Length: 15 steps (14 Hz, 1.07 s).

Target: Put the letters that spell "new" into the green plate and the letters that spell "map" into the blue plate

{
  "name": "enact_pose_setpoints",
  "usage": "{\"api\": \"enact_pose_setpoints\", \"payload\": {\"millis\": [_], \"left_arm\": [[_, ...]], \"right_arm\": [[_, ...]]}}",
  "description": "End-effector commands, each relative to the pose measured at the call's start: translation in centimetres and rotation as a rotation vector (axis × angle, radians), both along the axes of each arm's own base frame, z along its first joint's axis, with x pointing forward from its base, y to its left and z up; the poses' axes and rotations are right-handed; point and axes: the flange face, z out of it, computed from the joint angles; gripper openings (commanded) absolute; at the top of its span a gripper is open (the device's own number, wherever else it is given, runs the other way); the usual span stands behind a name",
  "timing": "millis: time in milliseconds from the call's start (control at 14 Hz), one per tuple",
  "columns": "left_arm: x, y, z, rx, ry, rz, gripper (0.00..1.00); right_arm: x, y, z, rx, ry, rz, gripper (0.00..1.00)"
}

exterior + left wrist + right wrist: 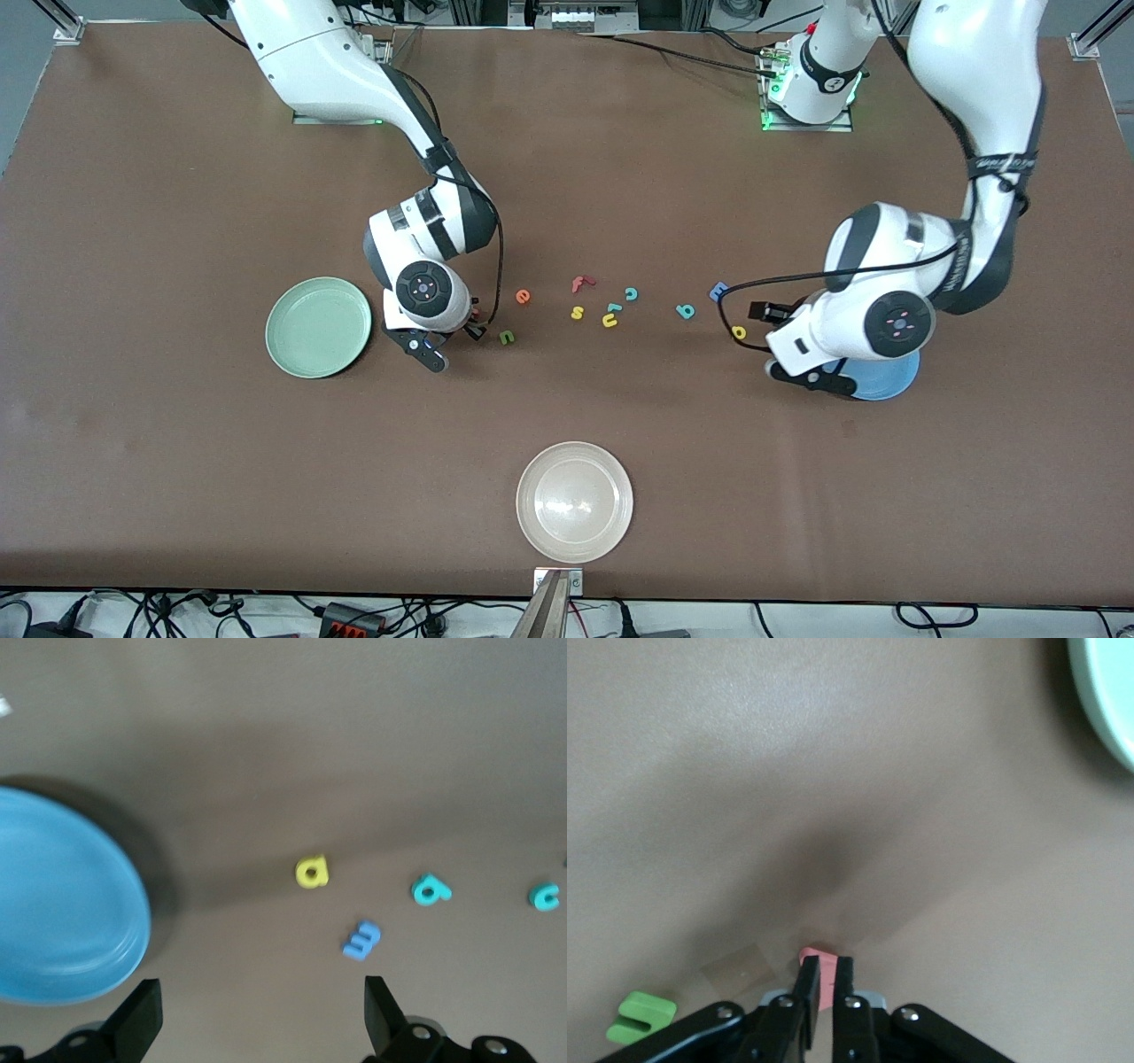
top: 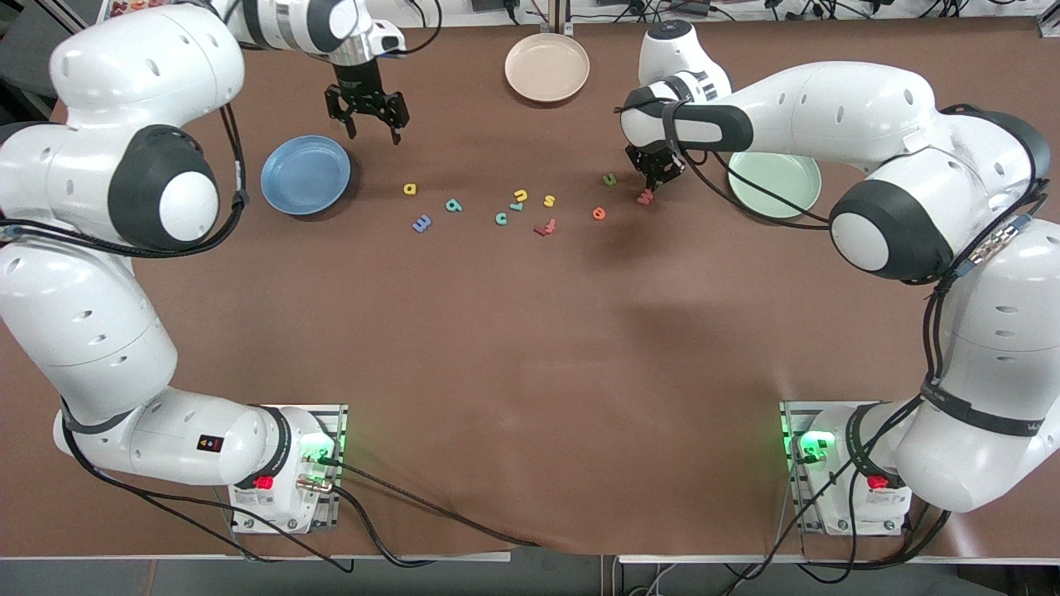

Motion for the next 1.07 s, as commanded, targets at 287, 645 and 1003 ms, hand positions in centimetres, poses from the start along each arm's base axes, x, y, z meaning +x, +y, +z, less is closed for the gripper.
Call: {"api": "enact_pose_setpoints", "payload": {"millis": [287, 645, 1003], "left_arm": [[-0.6, -2.2, -8.6, 0.065, -0.021, 0.059, 1.00], [-2.3, -2.3, -11.2, 0.064, -0.030, 0.062, 0.66], [-3.3, -2.6, -13.4, 0.070, -0.008, 0.056, 0.41]], "right_arm": [[-0.5, 0.8, -0.9, 0.010, -0.014, -0.058, 0.28], [-1.1, 1.3, -1.1, 0.000, -0.029, -0.122, 0.66], [-1.9, 1.0, -2.1, 0.002, -0.046, -0.136, 0.65]]}}
